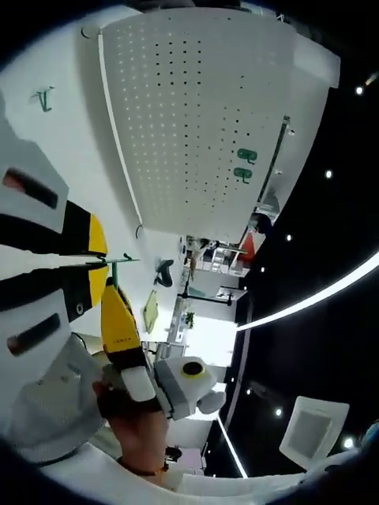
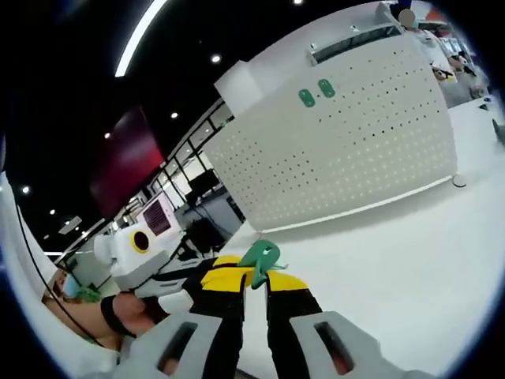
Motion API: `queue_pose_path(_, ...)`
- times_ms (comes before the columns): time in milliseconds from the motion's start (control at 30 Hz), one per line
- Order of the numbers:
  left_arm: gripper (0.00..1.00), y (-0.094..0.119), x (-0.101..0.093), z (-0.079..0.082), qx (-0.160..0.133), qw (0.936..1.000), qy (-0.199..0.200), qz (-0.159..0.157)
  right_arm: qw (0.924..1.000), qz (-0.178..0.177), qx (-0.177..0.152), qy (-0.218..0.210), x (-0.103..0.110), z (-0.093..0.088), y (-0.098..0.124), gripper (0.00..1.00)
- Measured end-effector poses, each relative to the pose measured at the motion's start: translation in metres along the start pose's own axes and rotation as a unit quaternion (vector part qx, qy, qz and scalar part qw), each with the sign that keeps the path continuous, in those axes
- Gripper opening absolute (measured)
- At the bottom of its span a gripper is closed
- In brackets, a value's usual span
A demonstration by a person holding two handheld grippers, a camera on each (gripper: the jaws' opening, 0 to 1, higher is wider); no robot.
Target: Insert the hook assembly into the mounting plate slot until the hook locks in place.
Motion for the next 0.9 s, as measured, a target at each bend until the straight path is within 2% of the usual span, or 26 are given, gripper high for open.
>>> queue_pose_path(67, 0.04, 0.0, 0.0, 0.0, -0.01, 0.9999, -0.005, -0.003, 0.9999, 0.005, -0.006, -0.015, 0.0, 0.0, 0.0, 0.05)
queue_pose_path(300, 0.04, -0.001, -0.003, -0.002, -0.015, 0.9999, -0.005, -0.007, 0.9991, 0.008, -0.005, -0.042, -0.001, -0.001, -0.001, 0.04)
queue_pose_path(433, 0.05, -0.002, -0.005, -0.003, -0.012, 0.9998, -0.017, -0.006, 0.9967, -0.007, -0.011, -0.08, 0.001, 0.001, -0.001, 0.02)
queue_pose_path(500, 0.05, -0.002, -0.006, -0.004, -0.009, 0.9997, -0.023, -0.006, 0.9981, -0.005, -0.001, -0.062, 0.002, 0.002, -0.001, 0.02)
queue_pose_path(733, 0.05, -0.002, -0.003, -0.003, -0.006, 1.0, -0.005, -0.001, 0.999, -0.013, 0.006, -0.043, 0.006, 0.004, -0.004, 0.01)
queue_pose_path(900, 0.06, 0.002, -0.001, -0.004, -0.004, 0.9999, 0.006, 0.009, 0.9997, -0.014, 0.02, -0.011, 0.01, 0.006, -0.008, 0.01)
Point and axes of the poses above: the point that each gripper's makers call its tool centre point, and the gripper's own axes: y roughly backward along the fingers, x roughly to its left, z roughly out of its top, the point moved 9 cm from there along y, roughly backward along the fingers, and after that the axes turned 1 degree about -x, right-handed, at the moved point
